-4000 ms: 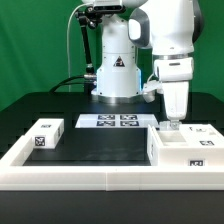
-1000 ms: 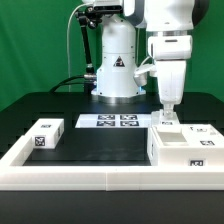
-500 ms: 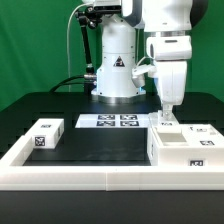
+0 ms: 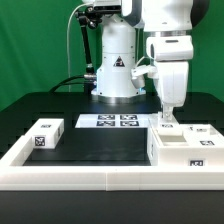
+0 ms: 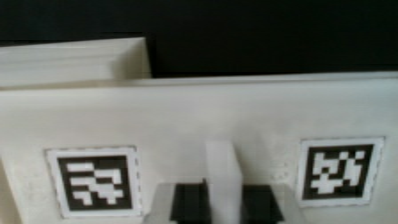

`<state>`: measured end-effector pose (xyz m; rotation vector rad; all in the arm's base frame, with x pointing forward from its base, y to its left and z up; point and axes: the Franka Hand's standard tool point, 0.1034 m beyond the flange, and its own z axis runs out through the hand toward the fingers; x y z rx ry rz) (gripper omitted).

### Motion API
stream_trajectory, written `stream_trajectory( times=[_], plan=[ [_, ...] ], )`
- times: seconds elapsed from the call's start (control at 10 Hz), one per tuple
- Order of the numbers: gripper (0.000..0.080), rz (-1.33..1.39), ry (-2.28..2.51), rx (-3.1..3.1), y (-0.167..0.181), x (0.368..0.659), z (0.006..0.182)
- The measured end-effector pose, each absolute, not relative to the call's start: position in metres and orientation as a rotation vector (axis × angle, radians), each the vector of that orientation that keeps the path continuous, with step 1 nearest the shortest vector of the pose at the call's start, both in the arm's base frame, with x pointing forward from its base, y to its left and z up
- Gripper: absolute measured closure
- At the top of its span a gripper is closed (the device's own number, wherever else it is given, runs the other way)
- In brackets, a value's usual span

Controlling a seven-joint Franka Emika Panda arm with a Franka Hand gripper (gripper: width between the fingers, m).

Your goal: Assemble cabinet

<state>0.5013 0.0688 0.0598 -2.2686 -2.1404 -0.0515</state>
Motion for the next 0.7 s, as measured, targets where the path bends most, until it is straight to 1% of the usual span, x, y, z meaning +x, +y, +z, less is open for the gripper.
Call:
stream_trajectory(
  times=[0.4, 0.7],
  plan=[
    [0.0731, -0.065, -2.147, -2.261, 0.066, 0.537, 0.06],
    [0.0728, -0.142, -2.214, -2.222, 0.066, 0.561, 0.06]
  ],
)
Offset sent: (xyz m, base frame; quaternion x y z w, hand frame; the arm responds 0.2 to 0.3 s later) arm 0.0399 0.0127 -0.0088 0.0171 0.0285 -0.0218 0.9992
